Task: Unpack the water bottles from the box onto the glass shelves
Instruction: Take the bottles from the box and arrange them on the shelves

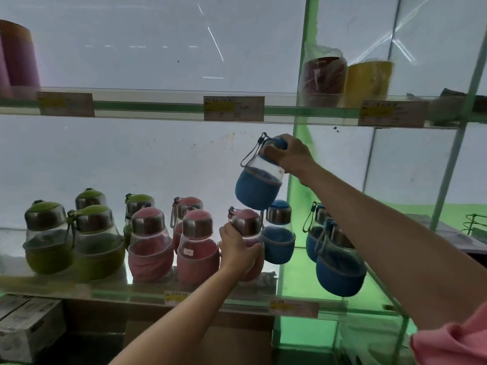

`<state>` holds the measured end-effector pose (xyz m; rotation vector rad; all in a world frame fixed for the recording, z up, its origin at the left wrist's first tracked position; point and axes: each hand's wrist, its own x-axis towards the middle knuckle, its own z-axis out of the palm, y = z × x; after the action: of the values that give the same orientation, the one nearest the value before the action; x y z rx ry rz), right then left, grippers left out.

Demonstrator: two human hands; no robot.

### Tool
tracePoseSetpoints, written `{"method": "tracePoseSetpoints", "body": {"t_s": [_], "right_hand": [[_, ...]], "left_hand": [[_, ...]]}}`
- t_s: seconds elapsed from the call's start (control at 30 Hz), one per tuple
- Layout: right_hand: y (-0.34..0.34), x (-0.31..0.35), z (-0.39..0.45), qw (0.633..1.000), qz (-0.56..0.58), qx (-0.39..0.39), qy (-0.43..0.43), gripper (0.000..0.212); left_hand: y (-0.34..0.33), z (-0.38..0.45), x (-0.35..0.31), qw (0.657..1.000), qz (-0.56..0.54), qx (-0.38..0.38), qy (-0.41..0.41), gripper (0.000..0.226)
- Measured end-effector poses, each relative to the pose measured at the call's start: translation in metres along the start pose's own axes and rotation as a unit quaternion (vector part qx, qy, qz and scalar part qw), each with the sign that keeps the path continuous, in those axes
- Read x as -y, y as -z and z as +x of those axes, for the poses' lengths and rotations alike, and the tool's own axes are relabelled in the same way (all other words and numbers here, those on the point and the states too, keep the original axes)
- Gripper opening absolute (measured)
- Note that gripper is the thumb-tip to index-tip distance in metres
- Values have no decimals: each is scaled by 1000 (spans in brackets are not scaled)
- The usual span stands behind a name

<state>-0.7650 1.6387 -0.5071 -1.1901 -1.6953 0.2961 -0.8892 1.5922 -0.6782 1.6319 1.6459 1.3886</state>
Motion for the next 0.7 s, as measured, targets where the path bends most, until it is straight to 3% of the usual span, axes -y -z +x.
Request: {"method": "tracePoseSetpoints", "body": {"t_s": [0.17,0.37,0.7], "right_hand": [[36,-18,-26,994,-56,98,11,33],[35,-38,-75,964,-155,217,12,41],[15,-66,-99,957,-152,246,21,47]], "left_hand": [[-8,21,-4,999,-2,-15,42,67],[-13,45,-1,998,8,-21,60,73],[-20,54,0,994,14,-15,105,85]]}}
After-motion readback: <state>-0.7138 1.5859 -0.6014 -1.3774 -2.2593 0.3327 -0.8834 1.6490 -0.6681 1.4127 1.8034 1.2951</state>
